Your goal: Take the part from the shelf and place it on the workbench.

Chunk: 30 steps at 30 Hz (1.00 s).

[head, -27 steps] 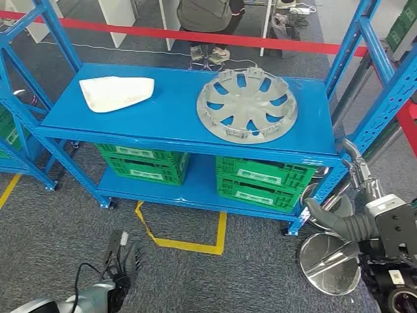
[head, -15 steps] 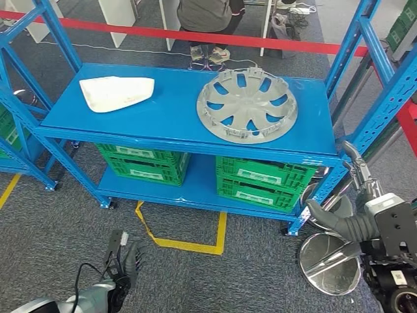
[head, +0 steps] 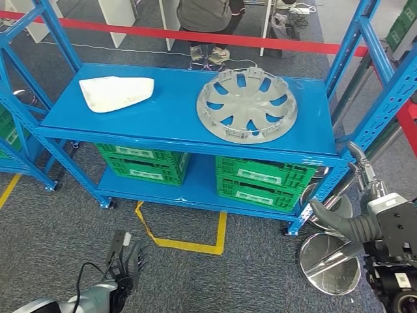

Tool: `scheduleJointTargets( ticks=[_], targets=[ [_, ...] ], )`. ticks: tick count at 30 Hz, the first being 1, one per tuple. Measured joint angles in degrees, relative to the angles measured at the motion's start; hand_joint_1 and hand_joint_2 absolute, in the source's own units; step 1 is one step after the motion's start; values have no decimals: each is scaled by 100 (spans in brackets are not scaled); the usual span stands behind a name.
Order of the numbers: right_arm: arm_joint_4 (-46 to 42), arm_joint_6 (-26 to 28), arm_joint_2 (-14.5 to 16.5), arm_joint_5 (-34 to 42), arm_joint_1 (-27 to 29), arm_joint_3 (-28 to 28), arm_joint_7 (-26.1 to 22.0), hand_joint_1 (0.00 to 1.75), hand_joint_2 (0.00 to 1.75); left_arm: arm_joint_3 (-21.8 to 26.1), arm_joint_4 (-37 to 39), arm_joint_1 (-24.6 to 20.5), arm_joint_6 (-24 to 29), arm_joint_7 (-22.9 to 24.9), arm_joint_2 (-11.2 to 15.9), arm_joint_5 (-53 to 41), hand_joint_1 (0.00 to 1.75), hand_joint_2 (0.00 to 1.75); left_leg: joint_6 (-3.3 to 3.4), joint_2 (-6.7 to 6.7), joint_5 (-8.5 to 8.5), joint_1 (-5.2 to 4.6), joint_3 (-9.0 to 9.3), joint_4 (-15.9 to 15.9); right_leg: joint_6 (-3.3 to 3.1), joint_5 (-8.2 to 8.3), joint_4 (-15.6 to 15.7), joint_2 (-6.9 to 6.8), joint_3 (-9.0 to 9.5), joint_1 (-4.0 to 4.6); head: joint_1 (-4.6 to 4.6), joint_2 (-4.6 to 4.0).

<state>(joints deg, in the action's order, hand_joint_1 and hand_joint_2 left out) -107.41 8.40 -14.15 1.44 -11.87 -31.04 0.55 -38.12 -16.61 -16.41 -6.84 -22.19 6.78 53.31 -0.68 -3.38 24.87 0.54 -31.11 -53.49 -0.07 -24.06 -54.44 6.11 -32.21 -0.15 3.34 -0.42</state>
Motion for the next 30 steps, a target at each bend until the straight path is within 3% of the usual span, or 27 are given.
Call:
scheduleJointTargets(
  ticks=[20, 26, 28, 30],
  targets=[
    [-166, 52, -11, -75, 87, 7, 123, 0, 175, 0, 0, -44, 31, 87, -62, -78, 0, 0, 12, -3, 7, -14, -2, -18, 9, 1, 6, 1, 3, -17, 0, 0],
    [-165, -25, -75, -20, -12, 6, 306, 0, 175, 0, 0, -107, 13, 93, -73, -40, 0, 0, 85, 37, 16, -26, 23, 10, 74, -10, 21, 25, -10, -45, 2, 0],
    [-152, -103, -88, 69, -97, -5, 306, 0, 175, 0, 0, -115, -19, 85, -54, 36, 0, 0, 136, 101, 6, 5, 108, 102, 100, -126, -210, -200, -135, -28, -26, 0],
    [-81, -204, -93, 199, -261, -34, 238, 0, 175, 1, 0, -89, -43, 73, -7, 127, 0, 0, 165, 185, 29, 9, 198, 153, 129, -423, -947, -480, -513, -33, -67, 0]
  ],
)
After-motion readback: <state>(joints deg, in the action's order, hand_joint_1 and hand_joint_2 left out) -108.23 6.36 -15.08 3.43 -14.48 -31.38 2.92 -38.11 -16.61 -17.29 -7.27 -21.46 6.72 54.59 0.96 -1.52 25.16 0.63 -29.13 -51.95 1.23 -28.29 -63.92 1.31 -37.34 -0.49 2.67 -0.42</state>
